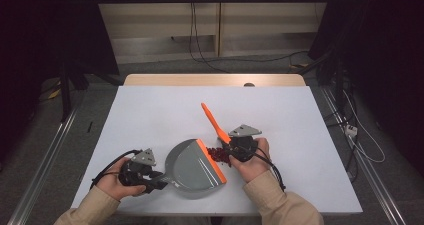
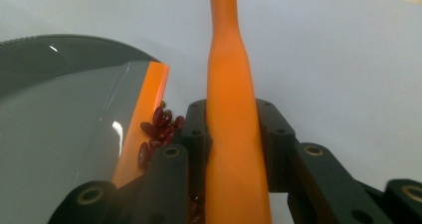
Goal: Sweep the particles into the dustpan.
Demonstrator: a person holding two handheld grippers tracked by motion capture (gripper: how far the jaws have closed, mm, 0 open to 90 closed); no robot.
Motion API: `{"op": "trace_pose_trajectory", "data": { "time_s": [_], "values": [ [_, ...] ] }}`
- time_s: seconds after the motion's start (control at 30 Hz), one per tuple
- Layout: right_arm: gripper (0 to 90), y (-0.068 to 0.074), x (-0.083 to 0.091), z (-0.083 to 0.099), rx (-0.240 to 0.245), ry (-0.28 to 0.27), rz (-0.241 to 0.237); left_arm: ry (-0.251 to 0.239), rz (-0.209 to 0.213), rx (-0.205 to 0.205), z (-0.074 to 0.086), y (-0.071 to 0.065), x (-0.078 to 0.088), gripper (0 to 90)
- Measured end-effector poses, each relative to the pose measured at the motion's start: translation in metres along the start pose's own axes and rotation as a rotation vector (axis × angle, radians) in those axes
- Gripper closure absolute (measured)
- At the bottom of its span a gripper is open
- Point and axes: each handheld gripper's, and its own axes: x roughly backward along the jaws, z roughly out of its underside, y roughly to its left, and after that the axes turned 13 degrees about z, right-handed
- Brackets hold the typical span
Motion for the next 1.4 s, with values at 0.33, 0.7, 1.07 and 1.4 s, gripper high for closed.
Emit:
{"op": "trace_pose_trajectory", "data": {
  "time_s": [0.33, 0.7, 1.07, 1.4],
  "values": [
    [70.6, 0.007, 0.0, -0.002, 0.002, -0.002, -0.01, -0.002, 0.004, 0.003, -0.001, 0.0, -0.001, 62.8],
    [70.5, 0.022, 0.0, -0.004, -0.024, -0.011, -0.044, -0.002, 0.006, 0.012, -0.005, 0.0, -0.005, 62.8],
    [70.5, 0.044, 0.0, -0.008, -0.028, -0.041, -0.058, -0.012, 0.012, 0.025, -0.005, 0.0, -0.005, 62.8],
    [71.1, 0.047, 0.004, -0.022, -0.056, -0.095, -0.141, -0.027, 0.01, 0.043, -0.003, 0.002, -0.004, 62.9]
  ]
}}
